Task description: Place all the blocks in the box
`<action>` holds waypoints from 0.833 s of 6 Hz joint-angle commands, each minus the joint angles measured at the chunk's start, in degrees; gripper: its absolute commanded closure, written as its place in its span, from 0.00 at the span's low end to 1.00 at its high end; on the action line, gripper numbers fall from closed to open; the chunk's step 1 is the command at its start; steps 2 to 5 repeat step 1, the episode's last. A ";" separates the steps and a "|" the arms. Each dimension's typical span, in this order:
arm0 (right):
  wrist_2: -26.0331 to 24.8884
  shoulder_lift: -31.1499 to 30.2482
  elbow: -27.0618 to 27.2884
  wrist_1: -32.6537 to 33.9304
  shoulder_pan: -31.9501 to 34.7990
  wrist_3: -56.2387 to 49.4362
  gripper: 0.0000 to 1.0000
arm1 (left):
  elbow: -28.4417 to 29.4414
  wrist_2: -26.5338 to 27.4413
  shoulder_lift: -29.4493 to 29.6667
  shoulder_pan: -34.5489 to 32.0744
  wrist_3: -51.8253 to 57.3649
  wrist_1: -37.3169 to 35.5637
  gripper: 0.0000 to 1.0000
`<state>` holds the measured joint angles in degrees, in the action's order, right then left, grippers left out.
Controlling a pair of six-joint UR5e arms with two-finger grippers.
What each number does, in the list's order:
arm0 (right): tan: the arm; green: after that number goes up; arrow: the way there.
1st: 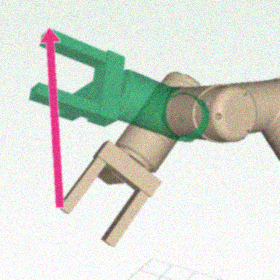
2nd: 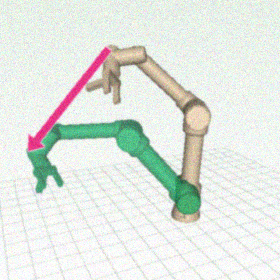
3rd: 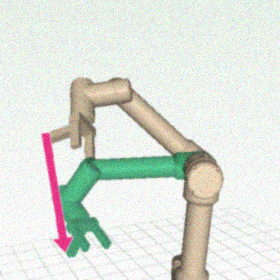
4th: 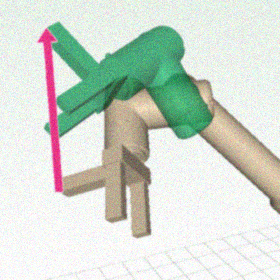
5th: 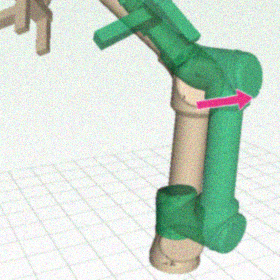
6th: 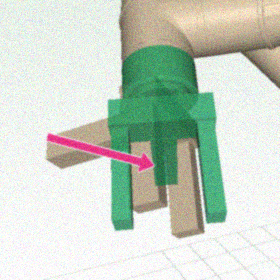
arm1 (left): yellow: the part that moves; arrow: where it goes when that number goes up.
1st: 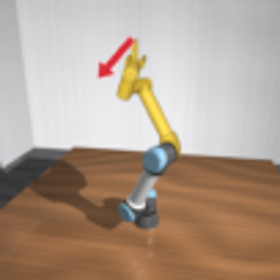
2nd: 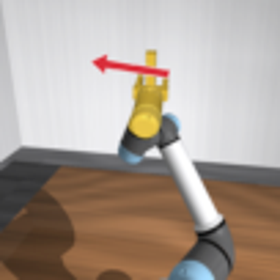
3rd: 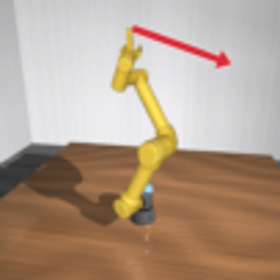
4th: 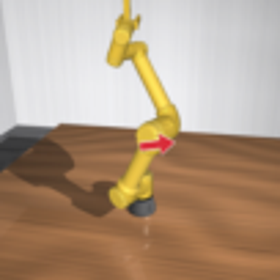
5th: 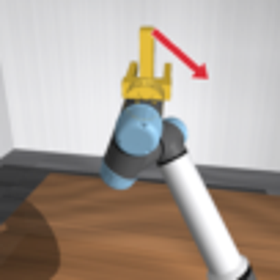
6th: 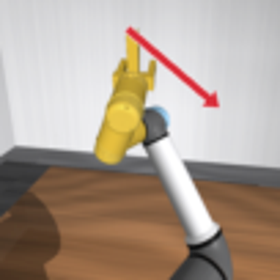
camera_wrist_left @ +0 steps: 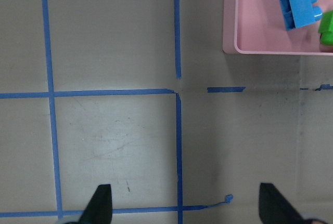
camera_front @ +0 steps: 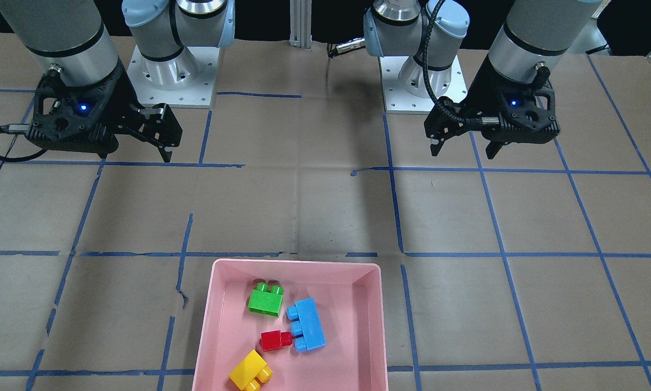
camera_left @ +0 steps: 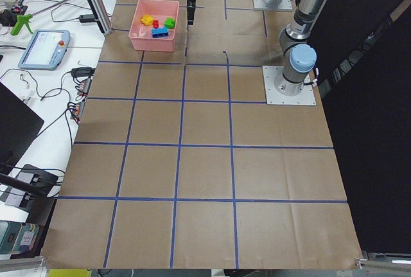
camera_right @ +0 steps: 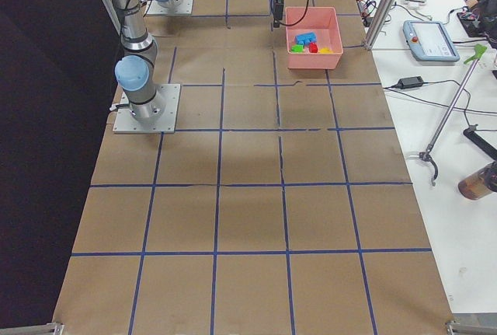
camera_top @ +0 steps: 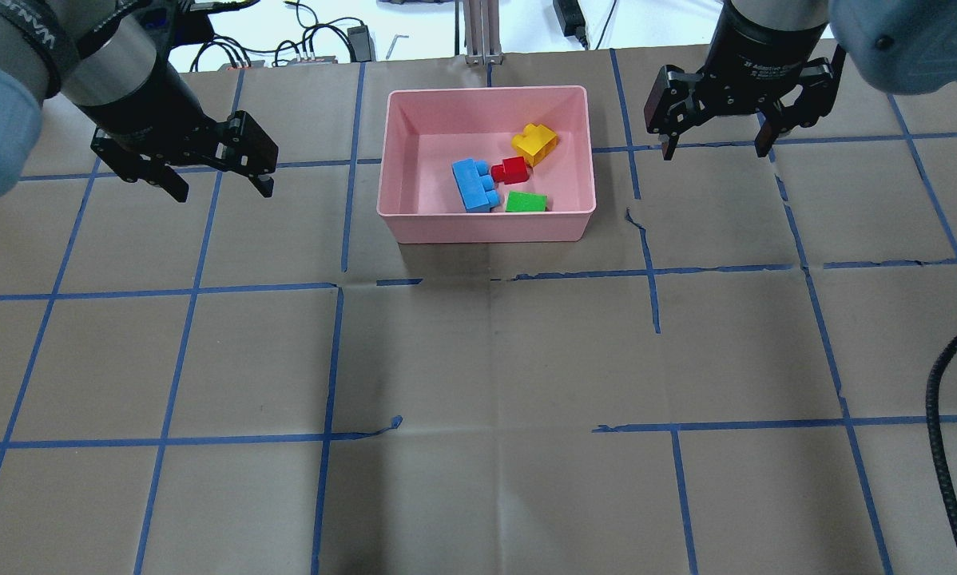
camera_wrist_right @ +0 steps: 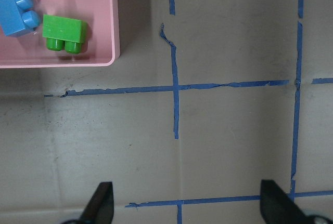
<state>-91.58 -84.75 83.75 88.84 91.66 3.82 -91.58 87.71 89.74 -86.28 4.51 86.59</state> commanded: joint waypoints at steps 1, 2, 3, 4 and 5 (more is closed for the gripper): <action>0.00 -0.06 0.01 -0.07 0.19 -0.04 0.00 | -0.01 -0.09 0.26 0.06 0.24 -0.02 0.01; 0.00 -0.06 0.01 -0.07 0.19 -0.04 0.00 | -0.01 -0.09 0.26 0.06 0.24 -0.02 0.01; 0.00 -0.06 0.01 -0.07 0.19 -0.04 0.00 | -0.01 -0.09 0.26 0.06 0.24 -0.02 0.01; 0.00 -0.06 0.01 -0.07 0.19 -0.04 0.00 | -0.01 -0.09 0.26 0.06 0.24 -0.02 0.01; 0.00 -0.06 0.01 -0.07 0.19 -0.04 0.00 | -0.01 -0.09 0.26 0.06 0.24 -0.02 0.01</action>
